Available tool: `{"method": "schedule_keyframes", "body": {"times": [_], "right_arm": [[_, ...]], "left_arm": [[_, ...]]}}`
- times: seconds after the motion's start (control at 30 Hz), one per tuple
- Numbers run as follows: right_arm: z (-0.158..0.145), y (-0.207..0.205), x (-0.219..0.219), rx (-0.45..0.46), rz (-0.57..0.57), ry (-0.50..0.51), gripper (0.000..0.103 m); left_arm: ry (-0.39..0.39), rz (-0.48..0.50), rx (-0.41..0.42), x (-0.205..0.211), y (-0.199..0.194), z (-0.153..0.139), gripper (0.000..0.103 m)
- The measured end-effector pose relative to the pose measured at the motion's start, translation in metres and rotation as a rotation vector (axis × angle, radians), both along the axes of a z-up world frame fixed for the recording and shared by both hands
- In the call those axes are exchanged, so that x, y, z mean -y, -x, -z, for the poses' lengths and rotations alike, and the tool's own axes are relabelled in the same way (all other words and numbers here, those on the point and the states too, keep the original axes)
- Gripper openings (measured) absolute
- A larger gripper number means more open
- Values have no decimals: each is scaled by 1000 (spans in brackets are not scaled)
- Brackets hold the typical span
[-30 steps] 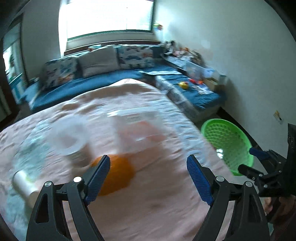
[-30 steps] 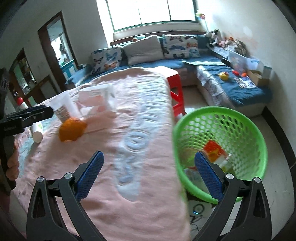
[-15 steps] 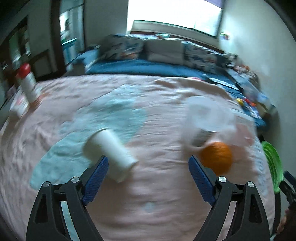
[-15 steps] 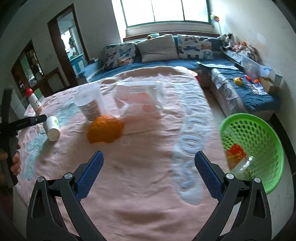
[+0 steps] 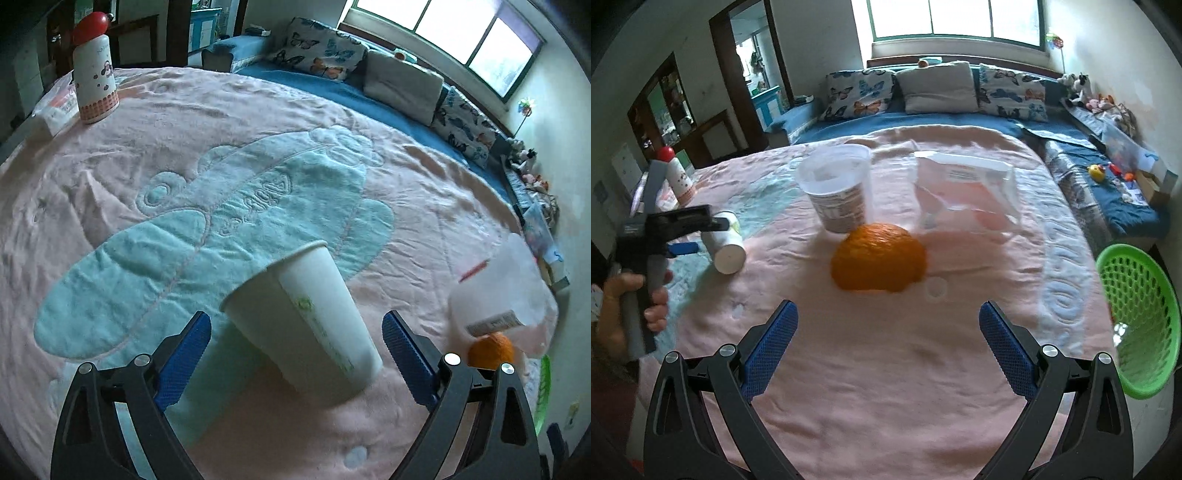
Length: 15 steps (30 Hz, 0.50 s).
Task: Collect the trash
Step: 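Grasp the white paper cup with the left tool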
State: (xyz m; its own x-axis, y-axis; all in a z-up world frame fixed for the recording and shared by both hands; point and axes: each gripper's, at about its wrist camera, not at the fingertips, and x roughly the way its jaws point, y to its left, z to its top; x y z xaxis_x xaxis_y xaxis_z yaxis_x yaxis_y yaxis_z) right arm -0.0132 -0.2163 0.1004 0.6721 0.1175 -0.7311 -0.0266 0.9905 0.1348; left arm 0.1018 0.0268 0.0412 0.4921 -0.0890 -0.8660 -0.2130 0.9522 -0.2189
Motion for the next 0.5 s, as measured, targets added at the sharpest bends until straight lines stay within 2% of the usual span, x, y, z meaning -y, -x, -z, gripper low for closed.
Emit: {"method": "schedule_keyframes", "body": {"times": [0.13, 0.27, 0.33, 0.5], "right_arm": [[0, -11, -14, -4, -16, 19, 98], [2, -23, -20, -13, -32, 28, 97], [1, -31, -22, -13, -41, 26, 97], [0, -50, -24, -16, -57, 3, 97]], "left_arm": [[58, -32, -34, -4, -11, 12, 89], [63, -43, -40, -3, -18, 15, 77], [91, -45, -44, -2, -20, 18, 74], [80, -34, -25, 4, -19, 18, 69]]}}
